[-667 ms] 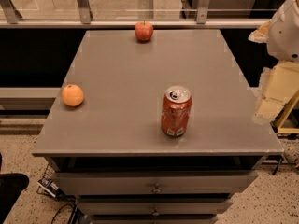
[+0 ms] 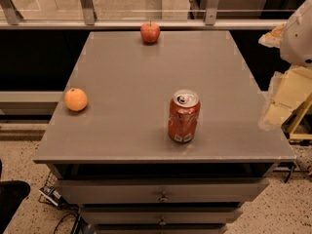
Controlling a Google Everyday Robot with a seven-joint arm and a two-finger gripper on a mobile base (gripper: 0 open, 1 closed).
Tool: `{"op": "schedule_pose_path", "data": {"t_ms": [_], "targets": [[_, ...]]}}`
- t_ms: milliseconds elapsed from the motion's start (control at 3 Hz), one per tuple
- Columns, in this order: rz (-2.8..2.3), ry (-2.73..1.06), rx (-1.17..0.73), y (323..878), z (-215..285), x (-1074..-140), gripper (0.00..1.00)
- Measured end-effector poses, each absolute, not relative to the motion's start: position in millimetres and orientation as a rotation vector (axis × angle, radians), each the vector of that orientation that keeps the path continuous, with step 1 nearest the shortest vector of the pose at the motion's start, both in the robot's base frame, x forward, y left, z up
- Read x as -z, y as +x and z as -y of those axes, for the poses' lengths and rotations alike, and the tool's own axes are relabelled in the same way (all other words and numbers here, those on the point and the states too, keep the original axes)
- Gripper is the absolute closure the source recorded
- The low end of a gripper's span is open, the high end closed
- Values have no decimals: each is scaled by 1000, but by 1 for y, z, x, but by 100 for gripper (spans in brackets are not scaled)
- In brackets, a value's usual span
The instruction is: Move coke can near apple
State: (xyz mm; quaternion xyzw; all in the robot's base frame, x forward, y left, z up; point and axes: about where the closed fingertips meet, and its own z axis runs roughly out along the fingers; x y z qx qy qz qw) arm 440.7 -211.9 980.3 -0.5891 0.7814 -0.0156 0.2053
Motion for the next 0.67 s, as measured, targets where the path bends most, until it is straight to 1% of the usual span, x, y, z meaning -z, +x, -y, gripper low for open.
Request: {"op": "schedule_pose_path", "data": {"t_ms": [667], "targets": [[-1980, -1404, -230, 456, 217, -943, 0]]}}
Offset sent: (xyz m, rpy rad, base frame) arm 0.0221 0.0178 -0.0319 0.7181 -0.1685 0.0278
